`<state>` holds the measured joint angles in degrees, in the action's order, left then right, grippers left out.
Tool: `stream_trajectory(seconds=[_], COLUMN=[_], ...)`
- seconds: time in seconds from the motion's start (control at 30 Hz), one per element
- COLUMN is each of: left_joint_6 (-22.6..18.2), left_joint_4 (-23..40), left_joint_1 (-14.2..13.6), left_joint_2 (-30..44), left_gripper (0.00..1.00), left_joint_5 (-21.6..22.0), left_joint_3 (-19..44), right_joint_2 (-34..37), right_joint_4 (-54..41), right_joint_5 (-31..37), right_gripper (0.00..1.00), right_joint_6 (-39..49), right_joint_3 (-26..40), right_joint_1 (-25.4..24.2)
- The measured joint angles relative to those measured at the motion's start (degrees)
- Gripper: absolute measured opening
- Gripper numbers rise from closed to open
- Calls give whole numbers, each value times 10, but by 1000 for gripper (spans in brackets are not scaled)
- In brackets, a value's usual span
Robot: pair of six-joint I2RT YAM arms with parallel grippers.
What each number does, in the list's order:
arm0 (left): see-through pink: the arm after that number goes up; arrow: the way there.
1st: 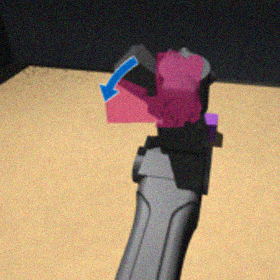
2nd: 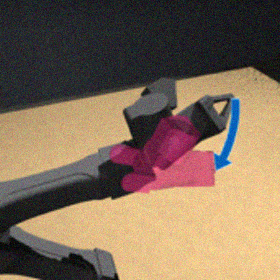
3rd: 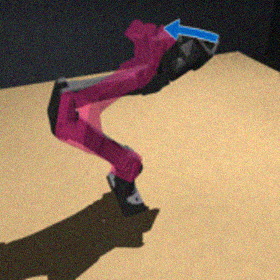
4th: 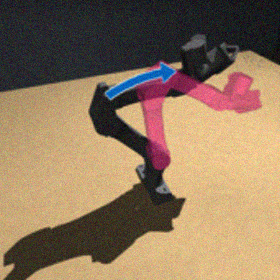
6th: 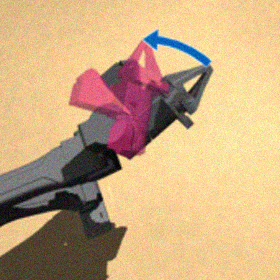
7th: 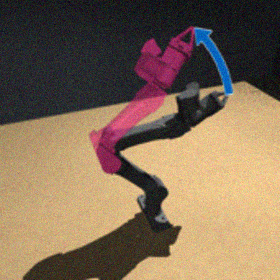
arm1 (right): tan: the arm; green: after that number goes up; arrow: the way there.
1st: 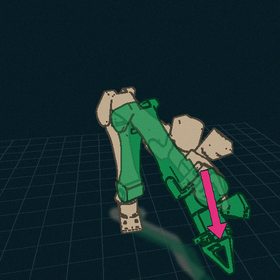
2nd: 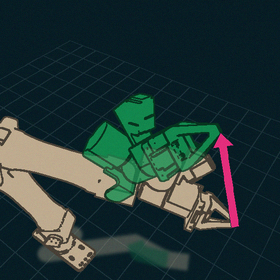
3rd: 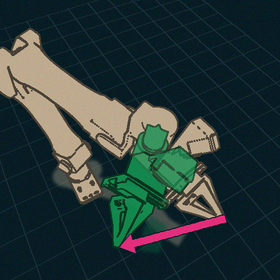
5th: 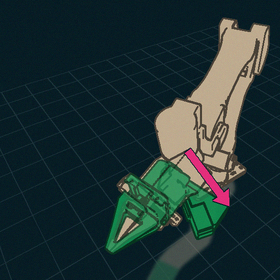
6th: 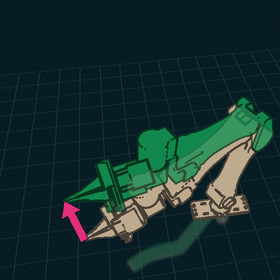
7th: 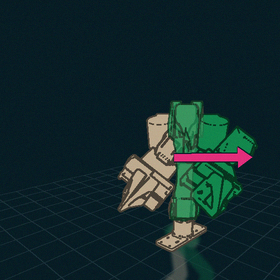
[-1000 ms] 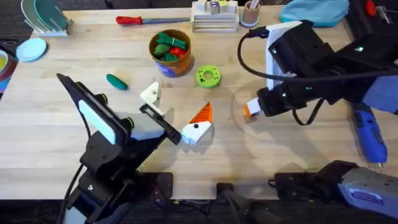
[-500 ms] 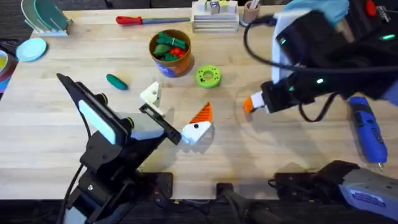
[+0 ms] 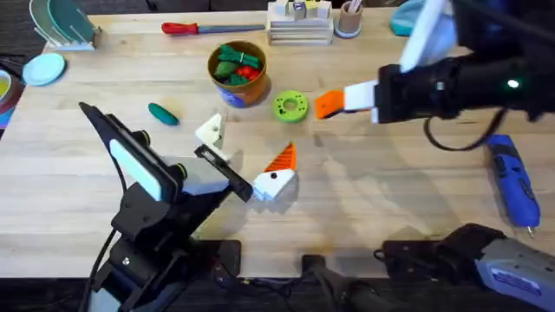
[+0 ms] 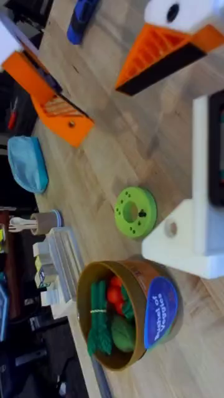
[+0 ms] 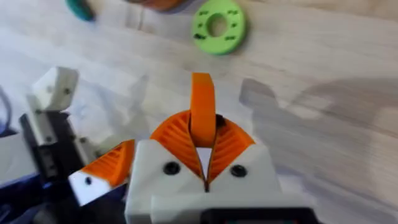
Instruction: Pick up the gripper from the table and insert it into the empty holder that is missing its gripper. Then pick up a screw, insert it into the mounting hole, and use the screwdriver to tighten it. Finally, clean up the table by picking up the vegetable and placing it into the bucket.
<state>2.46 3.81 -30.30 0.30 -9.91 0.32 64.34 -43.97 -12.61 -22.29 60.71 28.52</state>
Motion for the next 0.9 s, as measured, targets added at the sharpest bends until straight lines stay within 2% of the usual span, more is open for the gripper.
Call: stream_trajectory(seconds=[0.1, 0.27, 0.47, 0.53, 0.63, 0.9], left_joint_6=[0, 19, 119, 154, 181, 190], left_joint_4=[0, -6, -8, -8, -9, -8], left_joint_1=[0, 0, 0, 0, 0, 0], left_joint_2=[0, 0, 0, 0, 0, 0], left_gripper=[993, 993, 993, 993, 993, 993], left_joint_5=[-10, -69, -129, -138, -146, -150], left_joint_3=[0, 0, 0, 0, 0, 0], right_joint_2=[33, 75, 107, 121, 152, 258], right_joint_4=[18, 27, 32, 33, 33, 50], right_joint_5=[-80, -215, -336, -368, -414, -537], right_gripper=[9, 9, 9, 9, 9, 9], right_joint_6=[5, 27, 48, 50, 54, 56], right_joint_3=[0, 0, 0, 0, 0, 0], right_joint_1=[-9, -38, -53, -53, -51, -48])
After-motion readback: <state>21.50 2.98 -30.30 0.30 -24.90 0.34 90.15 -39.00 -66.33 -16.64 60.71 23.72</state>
